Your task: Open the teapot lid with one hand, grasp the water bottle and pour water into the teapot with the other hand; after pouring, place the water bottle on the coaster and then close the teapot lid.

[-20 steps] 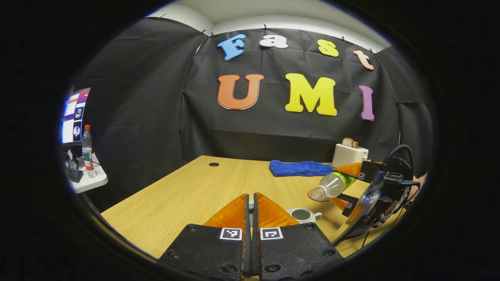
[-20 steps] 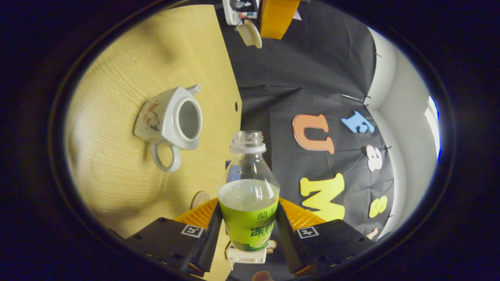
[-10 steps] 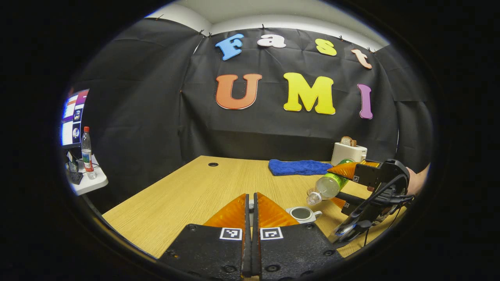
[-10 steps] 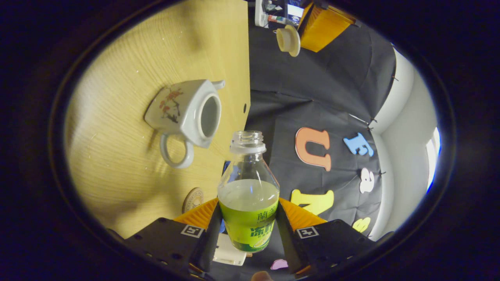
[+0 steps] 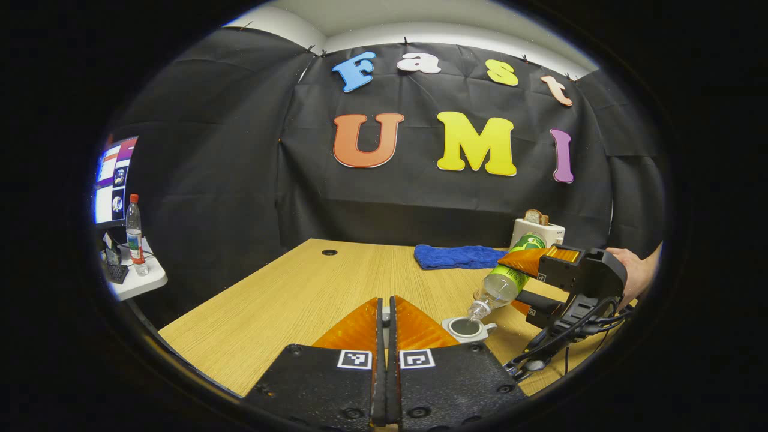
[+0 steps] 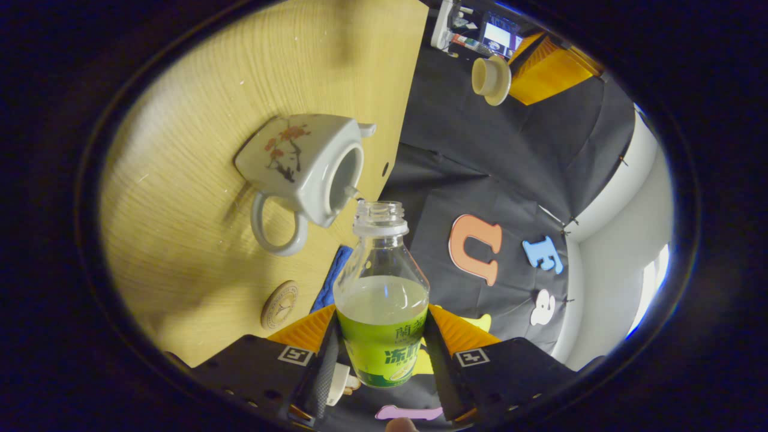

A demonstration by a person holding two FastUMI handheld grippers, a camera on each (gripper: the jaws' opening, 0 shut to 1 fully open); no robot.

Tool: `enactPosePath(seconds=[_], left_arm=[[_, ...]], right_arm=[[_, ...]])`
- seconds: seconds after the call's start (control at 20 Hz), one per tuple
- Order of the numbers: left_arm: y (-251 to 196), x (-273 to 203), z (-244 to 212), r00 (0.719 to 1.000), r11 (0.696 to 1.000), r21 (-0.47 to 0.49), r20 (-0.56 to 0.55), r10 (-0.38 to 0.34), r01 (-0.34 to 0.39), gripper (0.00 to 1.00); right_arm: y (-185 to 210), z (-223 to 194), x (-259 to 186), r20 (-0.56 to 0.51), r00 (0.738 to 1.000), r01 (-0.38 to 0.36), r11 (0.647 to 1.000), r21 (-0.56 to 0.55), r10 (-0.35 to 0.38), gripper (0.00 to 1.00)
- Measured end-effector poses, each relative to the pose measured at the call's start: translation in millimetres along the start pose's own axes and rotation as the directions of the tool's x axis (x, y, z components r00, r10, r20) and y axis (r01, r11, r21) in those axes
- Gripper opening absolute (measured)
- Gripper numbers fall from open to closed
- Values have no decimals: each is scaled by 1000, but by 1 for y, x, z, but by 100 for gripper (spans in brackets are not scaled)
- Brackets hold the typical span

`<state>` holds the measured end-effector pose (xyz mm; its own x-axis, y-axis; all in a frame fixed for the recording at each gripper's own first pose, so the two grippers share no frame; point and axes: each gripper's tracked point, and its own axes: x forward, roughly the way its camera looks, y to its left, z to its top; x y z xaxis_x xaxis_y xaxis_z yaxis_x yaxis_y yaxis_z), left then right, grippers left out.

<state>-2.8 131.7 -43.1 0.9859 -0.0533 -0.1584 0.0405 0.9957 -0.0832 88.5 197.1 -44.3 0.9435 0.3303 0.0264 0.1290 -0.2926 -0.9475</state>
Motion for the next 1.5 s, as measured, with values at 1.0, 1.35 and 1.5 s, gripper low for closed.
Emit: enactPosePath(seconds=[1.0,1.35,1.5], left_arm=[[1,-1,-2,1000,1000,-2,-5,-8,8,3],[4,-1,-3,1000,1000,-7,-10,-3,3,3],[2,-1,-2,1000,1000,-4,-9,-7,7,3]], right_arm=[[-18,10,-4,18,999,42,983,-180,-39,70],[-20,11,-2,24,999,52,979,-195,-48,71],[-20,11,-4,26,998,57,979,-197,-53,71]])
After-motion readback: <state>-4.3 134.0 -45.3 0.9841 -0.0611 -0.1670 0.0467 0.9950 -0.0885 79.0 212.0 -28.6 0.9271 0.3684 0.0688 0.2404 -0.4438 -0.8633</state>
